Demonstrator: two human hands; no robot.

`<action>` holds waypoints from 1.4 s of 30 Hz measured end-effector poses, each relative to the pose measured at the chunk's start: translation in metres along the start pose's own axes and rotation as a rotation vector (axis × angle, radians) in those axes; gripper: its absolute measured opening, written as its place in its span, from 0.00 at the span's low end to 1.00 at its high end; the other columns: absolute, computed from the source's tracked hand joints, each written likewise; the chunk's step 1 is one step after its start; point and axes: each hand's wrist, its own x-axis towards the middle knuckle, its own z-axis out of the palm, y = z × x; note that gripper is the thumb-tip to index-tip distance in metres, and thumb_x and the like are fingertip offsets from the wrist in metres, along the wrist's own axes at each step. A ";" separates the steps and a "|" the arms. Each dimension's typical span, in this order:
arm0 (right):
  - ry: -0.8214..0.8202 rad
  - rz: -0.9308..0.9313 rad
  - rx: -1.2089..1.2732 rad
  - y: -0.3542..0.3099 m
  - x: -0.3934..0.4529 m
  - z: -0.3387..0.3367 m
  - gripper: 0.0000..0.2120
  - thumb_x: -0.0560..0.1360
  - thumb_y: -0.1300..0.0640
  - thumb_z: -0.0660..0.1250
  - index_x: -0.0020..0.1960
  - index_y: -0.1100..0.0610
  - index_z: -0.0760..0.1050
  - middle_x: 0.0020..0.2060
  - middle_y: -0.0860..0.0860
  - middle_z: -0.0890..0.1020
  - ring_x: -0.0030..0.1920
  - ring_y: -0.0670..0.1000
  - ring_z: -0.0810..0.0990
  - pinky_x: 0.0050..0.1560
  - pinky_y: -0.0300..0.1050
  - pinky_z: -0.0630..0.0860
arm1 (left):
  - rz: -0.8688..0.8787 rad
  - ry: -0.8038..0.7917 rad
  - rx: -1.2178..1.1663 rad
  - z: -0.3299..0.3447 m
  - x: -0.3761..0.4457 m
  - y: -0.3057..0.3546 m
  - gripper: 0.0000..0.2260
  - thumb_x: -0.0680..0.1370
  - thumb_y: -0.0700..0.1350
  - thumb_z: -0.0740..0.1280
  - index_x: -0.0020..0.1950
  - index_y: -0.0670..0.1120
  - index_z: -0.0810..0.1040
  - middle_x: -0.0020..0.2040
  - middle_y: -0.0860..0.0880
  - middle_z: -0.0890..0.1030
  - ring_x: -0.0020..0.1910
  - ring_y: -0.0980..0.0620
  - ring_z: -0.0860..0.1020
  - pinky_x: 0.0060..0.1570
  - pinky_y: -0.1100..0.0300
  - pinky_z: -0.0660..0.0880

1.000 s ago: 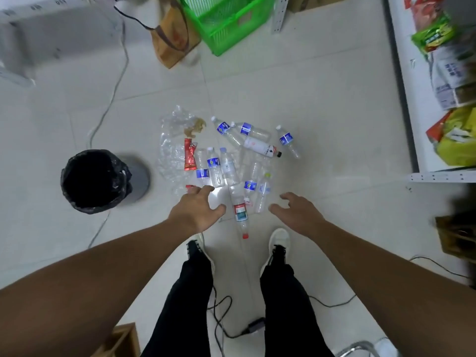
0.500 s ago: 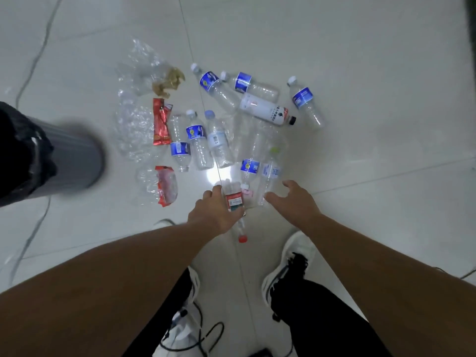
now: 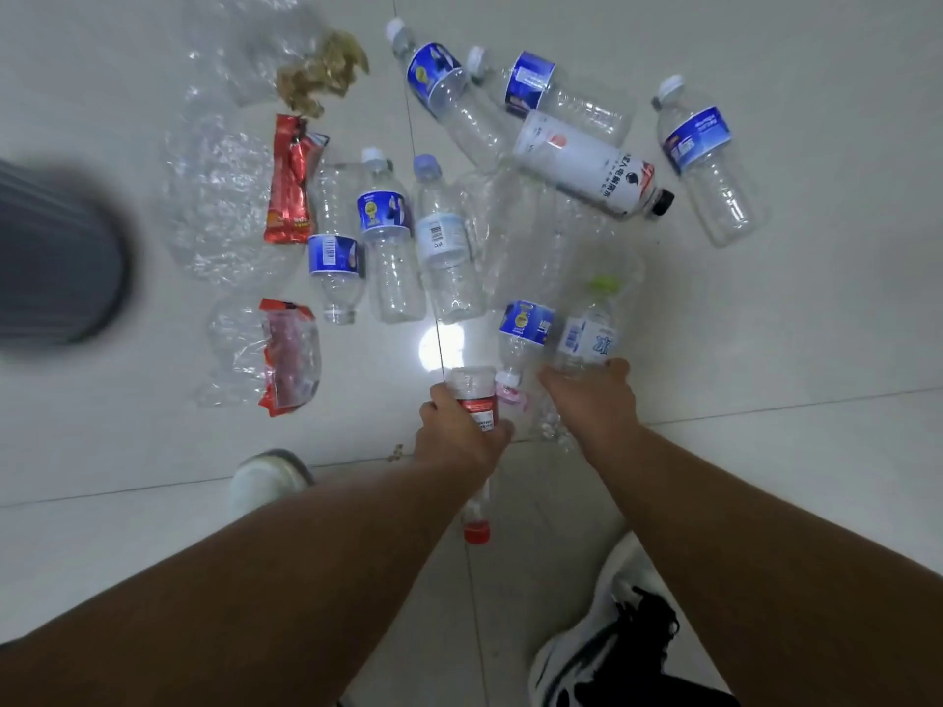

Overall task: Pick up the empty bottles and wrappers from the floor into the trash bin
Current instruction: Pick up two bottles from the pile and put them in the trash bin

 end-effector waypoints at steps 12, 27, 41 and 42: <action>0.108 0.101 0.186 0.032 -0.082 -0.027 0.33 0.72 0.47 0.81 0.64 0.53 0.62 0.56 0.56 0.79 0.52 0.60 0.82 0.56 0.59 0.85 | 0.086 0.071 0.023 -0.095 -0.049 -0.021 0.40 0.66 0.68 0.79 0.69 0.50 0.69 0.57 0.47 0.72 0.55 0.44 0.79 0.56 0.47 0.81; 0.034 0.047 0.109 -0.025 -0.230 -0.106 0.33 0.68 0.42 0.85 0.64 0.52 0.74 0.53 0.55 0.87 0.52 0.62 0.88 0.58 0.62 0.86 | -0.035 0.170 0.036 -0.293 -0.131 -0.055 0.38 0.63 0.64 0.75 0.68 0.51 0.70 0.55 0.48 0.72 0.51 0.46 0.77 0.51 0.52 0.75; -0.002 -0.020 0.062 -0.084 -0.264 -0.134 0.33 0.68 0.48 0.86 0.66 0.57 0.76 0.59 0.57 0.83 0.57 0.60 0.85 0.61 0.61 0.84 | -0.031 0.124 -0.049 -0.324 -0.161 -0.029 0.35 0.68 0.60 0.79 0.70 0.51 0.69 0.61 0.48 0.66 0.47 0.50 0.79 0.50 0.55 0.76; 0.004 -0.018 0.059 -0.087 -0.267 -0.137 0.33 0.68 0.48 0.86 0.66 0.57 0.76 0.60 0.58 0.82 0.57 0.60 0.85 0.61 0.60 0.84 | -0.022 0.116 -0.052 -0.328 -0.160 -0.027 0.35 0.68 0.60 0.79 0.70 0.52 0.69 0.61 0.48 0.66 0.47 0.50 0.78 0.50 0.55 0.75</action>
